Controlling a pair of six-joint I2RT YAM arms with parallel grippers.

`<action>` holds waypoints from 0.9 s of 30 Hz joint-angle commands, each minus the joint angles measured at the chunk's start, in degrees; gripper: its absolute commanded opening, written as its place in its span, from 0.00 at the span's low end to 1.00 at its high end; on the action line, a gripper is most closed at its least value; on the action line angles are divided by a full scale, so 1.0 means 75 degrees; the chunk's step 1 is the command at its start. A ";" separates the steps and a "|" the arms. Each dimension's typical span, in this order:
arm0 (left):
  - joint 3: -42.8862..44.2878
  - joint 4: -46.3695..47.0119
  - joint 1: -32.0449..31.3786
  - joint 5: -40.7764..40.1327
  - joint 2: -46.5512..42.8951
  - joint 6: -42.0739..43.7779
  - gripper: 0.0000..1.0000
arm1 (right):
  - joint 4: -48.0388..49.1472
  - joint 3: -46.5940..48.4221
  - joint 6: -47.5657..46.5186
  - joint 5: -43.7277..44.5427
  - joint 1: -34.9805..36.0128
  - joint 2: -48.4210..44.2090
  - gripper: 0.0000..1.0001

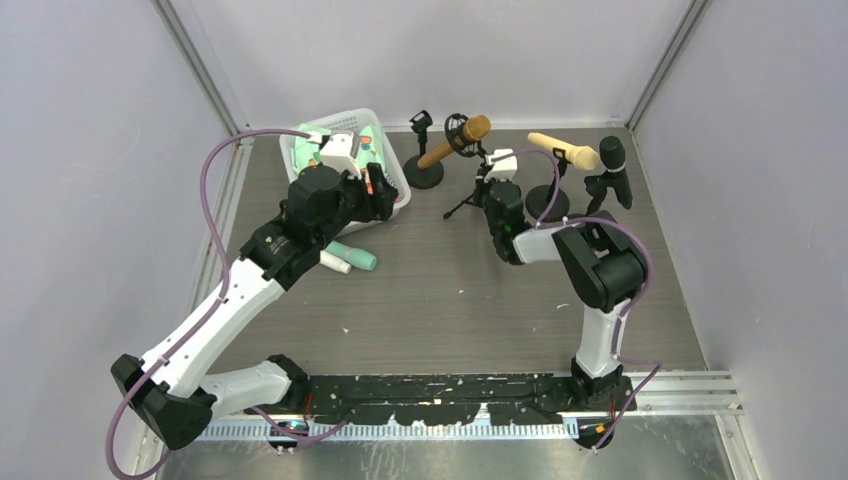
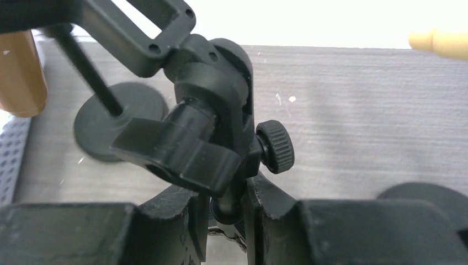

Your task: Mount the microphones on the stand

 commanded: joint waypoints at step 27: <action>-0.0431 -0.0425 0.0084 -0.0815 -0.0540 -0.0024 0.67 | -0.0839 0.2218 -0.0248 -0.0729 -0.1405 0.0943 0.55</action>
